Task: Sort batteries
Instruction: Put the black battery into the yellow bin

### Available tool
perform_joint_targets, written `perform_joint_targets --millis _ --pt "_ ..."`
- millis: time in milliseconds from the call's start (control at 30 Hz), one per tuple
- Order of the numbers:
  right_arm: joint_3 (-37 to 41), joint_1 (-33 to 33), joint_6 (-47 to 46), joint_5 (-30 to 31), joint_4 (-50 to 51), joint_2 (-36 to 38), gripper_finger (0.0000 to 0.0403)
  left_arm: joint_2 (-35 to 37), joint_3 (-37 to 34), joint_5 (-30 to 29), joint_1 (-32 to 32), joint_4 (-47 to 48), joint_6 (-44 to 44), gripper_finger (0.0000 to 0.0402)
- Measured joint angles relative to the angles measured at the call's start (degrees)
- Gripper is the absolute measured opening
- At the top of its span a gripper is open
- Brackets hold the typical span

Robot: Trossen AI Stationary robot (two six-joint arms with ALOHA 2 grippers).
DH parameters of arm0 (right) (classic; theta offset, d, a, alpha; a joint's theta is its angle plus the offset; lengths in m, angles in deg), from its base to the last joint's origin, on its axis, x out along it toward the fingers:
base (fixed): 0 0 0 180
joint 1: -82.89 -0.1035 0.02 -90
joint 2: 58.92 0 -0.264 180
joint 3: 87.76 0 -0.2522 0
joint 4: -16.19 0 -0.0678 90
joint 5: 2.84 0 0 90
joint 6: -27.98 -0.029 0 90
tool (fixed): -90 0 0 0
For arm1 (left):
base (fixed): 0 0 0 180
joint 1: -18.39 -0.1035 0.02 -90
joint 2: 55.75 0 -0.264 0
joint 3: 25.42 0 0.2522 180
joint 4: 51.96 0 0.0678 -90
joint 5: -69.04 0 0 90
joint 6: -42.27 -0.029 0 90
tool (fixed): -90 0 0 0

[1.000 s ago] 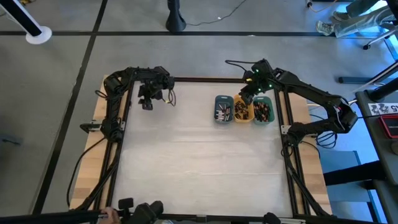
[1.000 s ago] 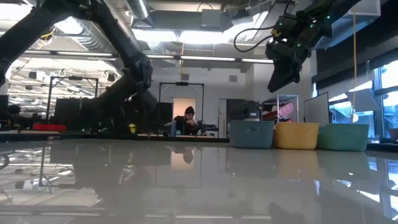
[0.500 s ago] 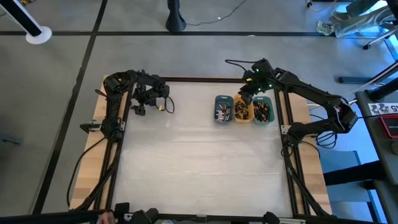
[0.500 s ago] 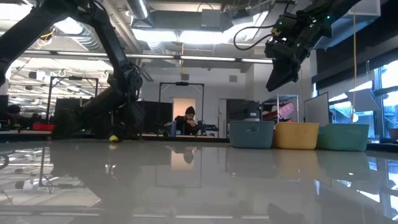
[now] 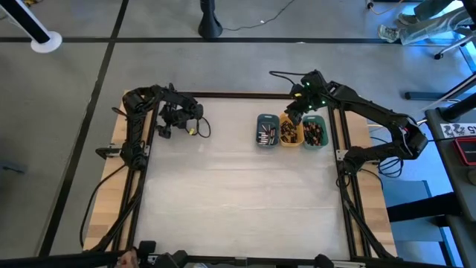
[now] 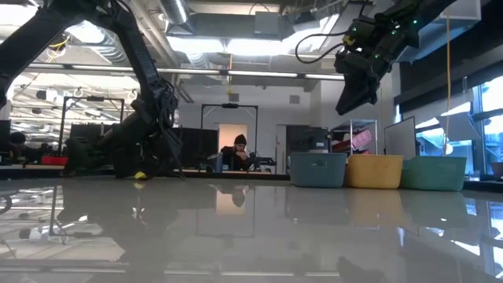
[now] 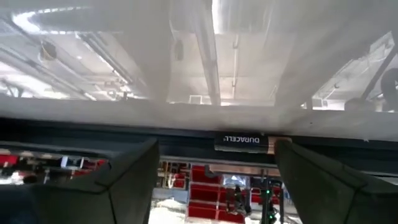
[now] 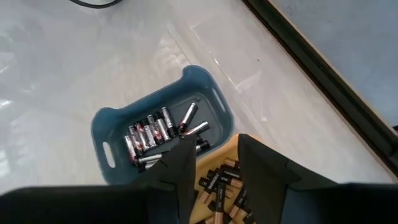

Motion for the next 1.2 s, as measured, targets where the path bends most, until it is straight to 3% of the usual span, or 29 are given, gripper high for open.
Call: perform_joint_targets --millis 1200 --pt "0.0 0.0 0.0 -1.0 0.0 0.0 0.0122 -0.3 -0.5 -0.6 -0.2 -1.6 -0.5 0.0311"
